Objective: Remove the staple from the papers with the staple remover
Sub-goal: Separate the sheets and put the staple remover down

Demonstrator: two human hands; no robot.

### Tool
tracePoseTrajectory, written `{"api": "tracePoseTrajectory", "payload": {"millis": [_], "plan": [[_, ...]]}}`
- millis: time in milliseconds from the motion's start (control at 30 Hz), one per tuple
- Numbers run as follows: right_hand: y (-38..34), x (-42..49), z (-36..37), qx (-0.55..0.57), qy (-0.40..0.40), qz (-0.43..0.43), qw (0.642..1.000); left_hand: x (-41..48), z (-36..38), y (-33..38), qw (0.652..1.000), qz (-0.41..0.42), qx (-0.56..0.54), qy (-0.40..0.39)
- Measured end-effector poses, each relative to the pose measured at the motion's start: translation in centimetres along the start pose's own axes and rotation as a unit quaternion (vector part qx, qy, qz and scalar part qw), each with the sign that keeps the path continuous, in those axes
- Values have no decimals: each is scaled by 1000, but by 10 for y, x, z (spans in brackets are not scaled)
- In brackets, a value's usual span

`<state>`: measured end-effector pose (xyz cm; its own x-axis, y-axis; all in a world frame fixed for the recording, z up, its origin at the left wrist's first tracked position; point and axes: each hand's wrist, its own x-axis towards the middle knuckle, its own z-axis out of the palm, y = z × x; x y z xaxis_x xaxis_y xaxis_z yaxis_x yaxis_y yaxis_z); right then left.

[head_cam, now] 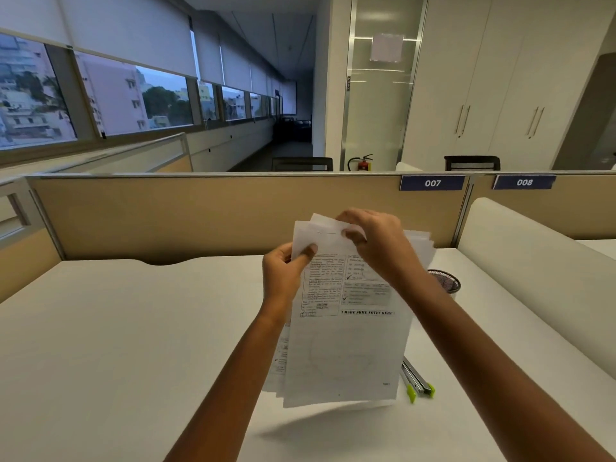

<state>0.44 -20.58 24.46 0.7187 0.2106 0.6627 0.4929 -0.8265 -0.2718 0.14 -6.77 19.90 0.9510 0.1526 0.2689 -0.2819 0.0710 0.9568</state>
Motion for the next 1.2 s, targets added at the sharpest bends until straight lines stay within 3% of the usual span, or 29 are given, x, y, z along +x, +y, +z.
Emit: {"api": "tracePoseTrajectory", "payload": {"millis": [133,333,767,1067,1200], "plan": [[-4,-12,23,-67,110,-84,988,-4,-3,-5,998,-42,-36,15],[-7,-29,43,-47,40,-120,991,-9,-3,-9,999,-23,-8,28],[-8,-24,41,-89,96,-183,974,-12,-3,-5,993,92,68,26],[-3,-19,39,-159,77,-229,957,-13,-2,-8,993,73,95,21],[-2,-22,45,-140,89,-198,966,-13,-1,-8,993,59,92,33]]}}
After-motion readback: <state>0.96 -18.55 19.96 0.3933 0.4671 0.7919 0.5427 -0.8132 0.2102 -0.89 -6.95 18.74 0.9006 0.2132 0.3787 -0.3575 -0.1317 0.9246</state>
